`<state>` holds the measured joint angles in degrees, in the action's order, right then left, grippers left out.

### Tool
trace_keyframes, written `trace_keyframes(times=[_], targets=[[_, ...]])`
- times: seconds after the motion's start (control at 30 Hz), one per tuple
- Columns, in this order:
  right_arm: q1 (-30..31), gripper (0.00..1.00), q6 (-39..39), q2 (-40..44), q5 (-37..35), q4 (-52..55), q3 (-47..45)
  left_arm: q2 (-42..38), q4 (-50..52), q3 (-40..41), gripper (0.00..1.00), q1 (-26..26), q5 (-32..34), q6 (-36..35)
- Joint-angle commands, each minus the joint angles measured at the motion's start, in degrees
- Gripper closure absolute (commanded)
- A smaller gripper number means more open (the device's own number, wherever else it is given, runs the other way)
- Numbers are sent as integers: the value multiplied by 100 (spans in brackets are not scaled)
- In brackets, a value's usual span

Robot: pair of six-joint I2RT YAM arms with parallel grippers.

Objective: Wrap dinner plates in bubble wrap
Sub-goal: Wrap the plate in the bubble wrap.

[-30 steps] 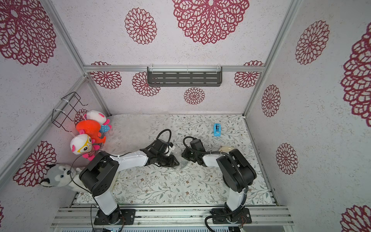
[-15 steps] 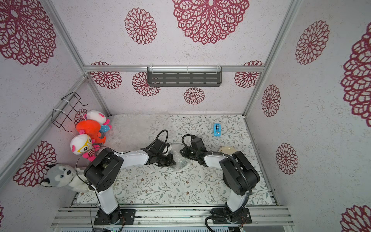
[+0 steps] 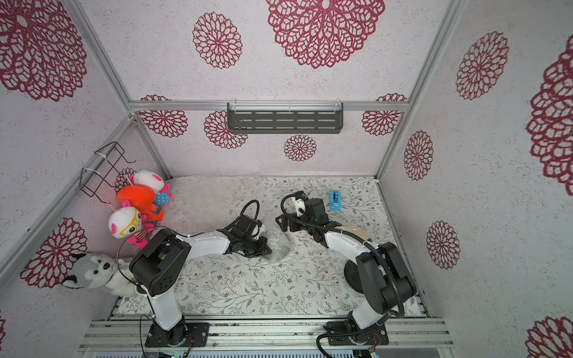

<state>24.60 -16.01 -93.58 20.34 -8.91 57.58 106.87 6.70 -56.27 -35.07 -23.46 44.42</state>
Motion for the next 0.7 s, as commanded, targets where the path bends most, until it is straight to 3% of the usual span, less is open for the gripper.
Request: trace_keyframes(times=[0.0,0.27,0.3,0.4,0.53,0.67], targets=[[-264,3,697,-712,411,545,858,128,9,89,95,62,154,22],[-388,12,788,-2948,1650,1602,3290,238,-20,31,95,62,61,40],[-386,19,723,-3098,1857,1632,3478,244,-20,25,95,62,53,49],[-395,59,598,-3249,2515,1629,3803,238,-20,37,95,61,69,62],[-392,99,845,-2523,2742,1401,3346,244,45,31,96,78,103,93],[-351,100,1545,-1705,2584,1411,2486,282,137,16,97,96,157,119]])
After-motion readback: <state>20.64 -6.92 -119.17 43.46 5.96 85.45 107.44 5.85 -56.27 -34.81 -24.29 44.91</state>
